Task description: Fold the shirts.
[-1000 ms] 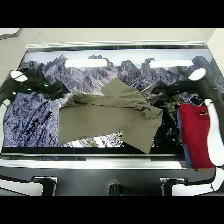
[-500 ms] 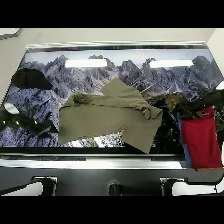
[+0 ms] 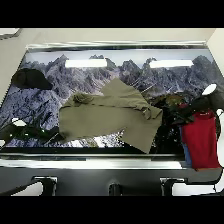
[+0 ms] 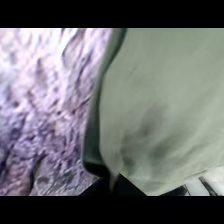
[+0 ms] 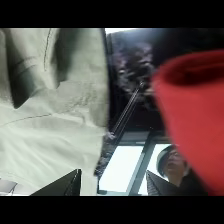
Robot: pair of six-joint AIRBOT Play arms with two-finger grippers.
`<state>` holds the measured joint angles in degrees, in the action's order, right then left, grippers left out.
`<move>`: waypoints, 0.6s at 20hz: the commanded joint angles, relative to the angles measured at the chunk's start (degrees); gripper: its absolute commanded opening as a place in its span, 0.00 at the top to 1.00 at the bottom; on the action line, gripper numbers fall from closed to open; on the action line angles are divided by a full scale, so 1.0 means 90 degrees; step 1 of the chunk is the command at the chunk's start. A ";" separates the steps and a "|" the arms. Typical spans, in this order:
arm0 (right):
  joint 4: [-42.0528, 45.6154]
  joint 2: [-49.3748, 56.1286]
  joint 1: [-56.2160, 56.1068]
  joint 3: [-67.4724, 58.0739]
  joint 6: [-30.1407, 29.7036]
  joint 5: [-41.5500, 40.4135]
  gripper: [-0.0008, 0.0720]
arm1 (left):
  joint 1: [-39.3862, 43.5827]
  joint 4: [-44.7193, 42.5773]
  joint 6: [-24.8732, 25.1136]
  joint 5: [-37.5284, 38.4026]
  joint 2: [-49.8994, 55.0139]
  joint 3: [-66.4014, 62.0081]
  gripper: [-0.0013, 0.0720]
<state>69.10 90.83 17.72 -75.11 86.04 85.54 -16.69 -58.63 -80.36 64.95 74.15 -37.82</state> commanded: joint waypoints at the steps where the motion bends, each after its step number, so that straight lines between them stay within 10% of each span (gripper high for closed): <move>1: -0.0032 0.0036 -0.0189 0.0510 -0.0204 -0.0585 0.30 | 0.0068 0.0019 -0.0015 -0.0389 -0.0005 0.0066 0.94; 6: -0.0301 0.0493 -0.0680 0.0772 -0.0248 -0.1365 0.38 | 0.0066 0.0022 0.0080 -0.0279 -0.0080 0.0063 0.94; 9: -0.0291 0.0491 -0.0899 0.0690 -0.0260 -0.1846 0.94 | 0.0063 0.0019 0.0194 -0.0221 -0.0204 -0.0039 0.94; 12: -0.0231 -0.0119 -0.0899 0.0022 -0.0517 -0.1860 0.94 | 0.0066 0.0019 0.0340 -0.0007 -0.0658 -0.1088 0.95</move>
<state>66.67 92.90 10.35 -71.29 83.13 70.94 -16.25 -60.73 -78.52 61.89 71.35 -41.41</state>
